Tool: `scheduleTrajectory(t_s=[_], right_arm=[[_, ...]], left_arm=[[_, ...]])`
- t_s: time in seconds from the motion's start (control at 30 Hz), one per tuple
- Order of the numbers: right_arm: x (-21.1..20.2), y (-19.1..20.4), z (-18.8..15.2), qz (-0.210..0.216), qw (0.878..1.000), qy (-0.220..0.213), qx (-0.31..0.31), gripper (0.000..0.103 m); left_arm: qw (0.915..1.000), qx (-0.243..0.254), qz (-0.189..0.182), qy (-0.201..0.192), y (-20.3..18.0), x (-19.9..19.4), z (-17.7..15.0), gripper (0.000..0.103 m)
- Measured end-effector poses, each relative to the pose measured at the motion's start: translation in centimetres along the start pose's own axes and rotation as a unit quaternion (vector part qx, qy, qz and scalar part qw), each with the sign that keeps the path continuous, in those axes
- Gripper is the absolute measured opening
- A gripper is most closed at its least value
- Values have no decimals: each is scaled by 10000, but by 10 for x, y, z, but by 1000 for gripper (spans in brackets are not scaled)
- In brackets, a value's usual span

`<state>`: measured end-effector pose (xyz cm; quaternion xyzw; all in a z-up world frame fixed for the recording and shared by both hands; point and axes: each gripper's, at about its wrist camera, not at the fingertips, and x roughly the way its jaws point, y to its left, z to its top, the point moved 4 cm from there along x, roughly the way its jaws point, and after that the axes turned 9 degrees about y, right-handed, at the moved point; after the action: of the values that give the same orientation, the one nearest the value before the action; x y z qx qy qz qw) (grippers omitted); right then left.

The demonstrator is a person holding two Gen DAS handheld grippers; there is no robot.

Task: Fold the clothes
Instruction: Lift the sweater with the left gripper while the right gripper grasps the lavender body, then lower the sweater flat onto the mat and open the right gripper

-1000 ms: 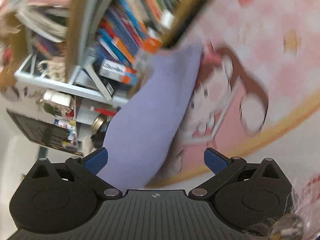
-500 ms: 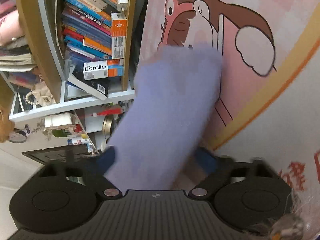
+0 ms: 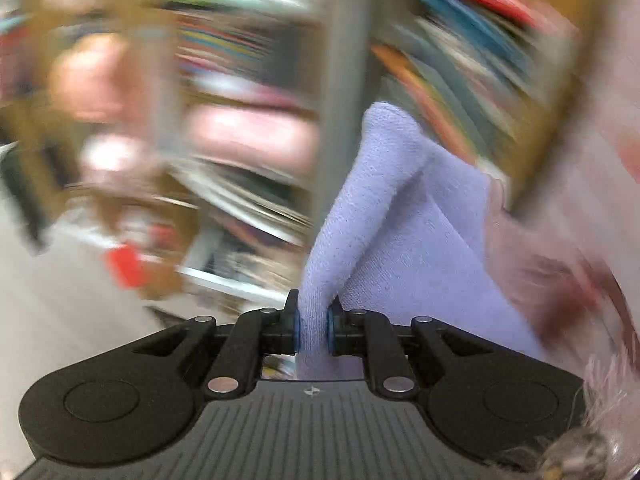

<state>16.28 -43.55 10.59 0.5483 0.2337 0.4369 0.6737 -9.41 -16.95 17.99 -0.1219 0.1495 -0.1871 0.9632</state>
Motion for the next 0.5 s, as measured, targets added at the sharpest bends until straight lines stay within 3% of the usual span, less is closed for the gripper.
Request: scheduleTrajectory(t_s=[0.1,0.17,0.27,0.33,0.4,0.5], right_arm=[[-1,77,29,759,9920,-232,-976,11],[8,114,33,1016,9840,-135,-1459,11],[39,137,24,933,9800,325,-1726,11],[69,117,7,488,9826,784,-1613,11],[103,79,-18,-160,9818,1326,-1354,11],[141,-6,-69,-1430,9618,2134,-946,11]], left_arm=[[9966,-179,-745,-294,-6,-10,17,8],[9903,-323,-1315,-323,-4,-13,20,8],[9922,-542,-1119,37,17,-2,0,9],[9924,-700,-964,290,32,5,-14,9],[9904,-1078,-419,761,61,17,-41,9],[9724,-1692,430,1545,110,34,-94,9]])
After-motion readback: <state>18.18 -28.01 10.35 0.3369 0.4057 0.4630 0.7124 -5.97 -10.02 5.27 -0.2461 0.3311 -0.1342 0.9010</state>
